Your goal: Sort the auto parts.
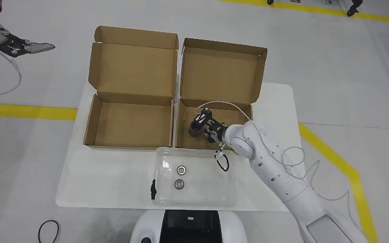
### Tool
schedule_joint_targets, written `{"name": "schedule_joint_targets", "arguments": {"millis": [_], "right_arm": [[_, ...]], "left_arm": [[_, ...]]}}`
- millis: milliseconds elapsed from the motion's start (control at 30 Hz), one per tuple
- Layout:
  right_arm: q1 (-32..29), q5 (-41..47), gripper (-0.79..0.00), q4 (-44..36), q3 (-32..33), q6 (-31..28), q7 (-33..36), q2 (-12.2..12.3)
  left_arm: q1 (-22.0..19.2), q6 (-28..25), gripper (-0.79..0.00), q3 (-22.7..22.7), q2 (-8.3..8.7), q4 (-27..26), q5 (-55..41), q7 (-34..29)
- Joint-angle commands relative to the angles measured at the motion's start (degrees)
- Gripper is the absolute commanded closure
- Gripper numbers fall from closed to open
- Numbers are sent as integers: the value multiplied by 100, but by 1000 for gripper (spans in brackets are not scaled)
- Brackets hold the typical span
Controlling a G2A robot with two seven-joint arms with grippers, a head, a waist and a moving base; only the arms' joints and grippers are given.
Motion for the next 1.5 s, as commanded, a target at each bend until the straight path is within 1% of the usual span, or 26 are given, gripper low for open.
{"name": "schedule_joint_targets", "arguments": {"millis": [0, 200, 400, 467, 533, 600, 700, 833, 1133, 1467], "right_arm": [[3, -49, -785, -54, -3, 5, 26, -1], [-122, -255, -785, -563, 137, 50, 158, 51], [-594, -436, -785, -1552, 521, -7, 322, 202], [-814, -282, -785, -1920, 662, -161, 112, 245], [-1017, -124, -785, -2245, 753, -452, -178, 285], [-1143, -141, -785, -2499, 734, -863, -338, 320], [-1308, -111, -785, -2808, 660, -1141, -654, 338], [-1527, -174, -785, -3005, 560, -1272, -1114, 352], [-1971, -635, -785, -3237, 331, -1243, -1832, 381], [-1995, -680, -785, -3273, 317, -1246, -1877, 384]], "left_arm": [[0, 0, -785, 0, 0, 0, 0, 0], [0, 0, -785, 0, 0, 0, 0, 0], [0, 0, -785, 0, 0, 0, 0, 0], [0, 0, -785, 0, 0, 0, 0, 0], [0, 0, -785, 0, 0, 0, 0, 0], [0, 0, -785, 0, 0, 0, 0, 0], [0, 0, -785, 0, 0, 0, 0, 0], [0, 0, -785, 0, 0, 0, 0, 0], [0, 0, -785, 0, 0, 0, 0, 0], [0, 0, -785, 0, 0, 0, 0, 0]]}}
